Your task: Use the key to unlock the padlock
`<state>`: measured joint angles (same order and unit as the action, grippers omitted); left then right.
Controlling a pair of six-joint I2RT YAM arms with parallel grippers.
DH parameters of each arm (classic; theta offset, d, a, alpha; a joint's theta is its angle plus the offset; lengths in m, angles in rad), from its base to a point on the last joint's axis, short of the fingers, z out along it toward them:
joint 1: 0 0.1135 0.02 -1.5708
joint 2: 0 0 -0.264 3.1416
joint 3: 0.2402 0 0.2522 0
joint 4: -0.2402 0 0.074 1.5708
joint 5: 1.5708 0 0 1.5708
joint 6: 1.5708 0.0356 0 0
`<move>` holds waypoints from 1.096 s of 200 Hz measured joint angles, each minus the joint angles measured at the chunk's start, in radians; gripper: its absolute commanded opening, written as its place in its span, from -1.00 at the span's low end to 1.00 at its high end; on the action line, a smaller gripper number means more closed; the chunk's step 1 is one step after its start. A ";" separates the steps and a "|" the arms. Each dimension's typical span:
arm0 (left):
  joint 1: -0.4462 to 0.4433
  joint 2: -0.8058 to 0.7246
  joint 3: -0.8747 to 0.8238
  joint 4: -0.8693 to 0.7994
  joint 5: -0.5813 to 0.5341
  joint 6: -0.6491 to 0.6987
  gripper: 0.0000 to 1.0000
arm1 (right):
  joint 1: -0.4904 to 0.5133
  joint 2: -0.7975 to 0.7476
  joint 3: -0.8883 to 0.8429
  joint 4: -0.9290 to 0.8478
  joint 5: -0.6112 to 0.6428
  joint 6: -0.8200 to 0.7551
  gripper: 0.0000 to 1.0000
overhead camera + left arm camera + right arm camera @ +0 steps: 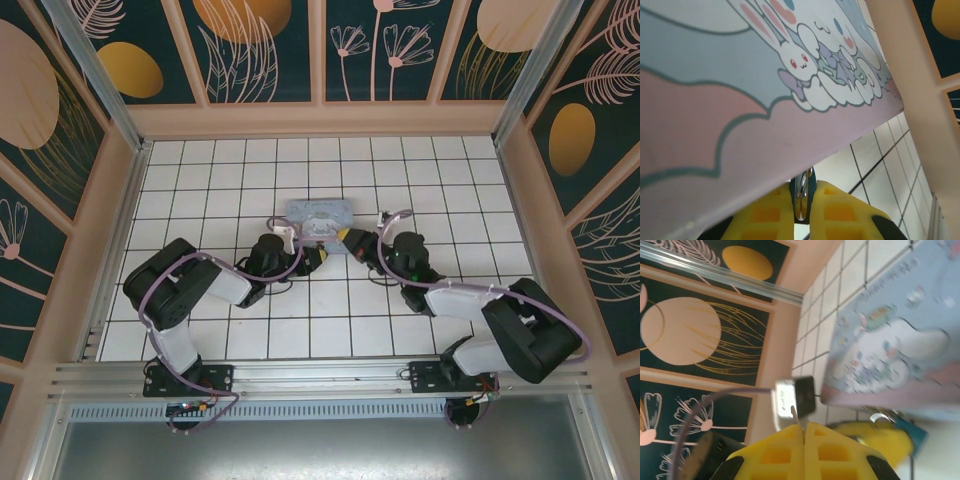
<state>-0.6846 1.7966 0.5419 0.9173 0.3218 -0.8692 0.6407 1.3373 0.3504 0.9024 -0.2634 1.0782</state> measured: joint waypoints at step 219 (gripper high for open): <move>0.018 -0.028 0.016 0.052 0.273 -0.251 -1.00 | 0.141 0.065 -0.220 0.097 0.171 0.104 -1.00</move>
<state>-0.6666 1.7687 0.5575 0.9695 0.5949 -1.1202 0.7818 1.4025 0.1299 0.9989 -0.0929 1.1820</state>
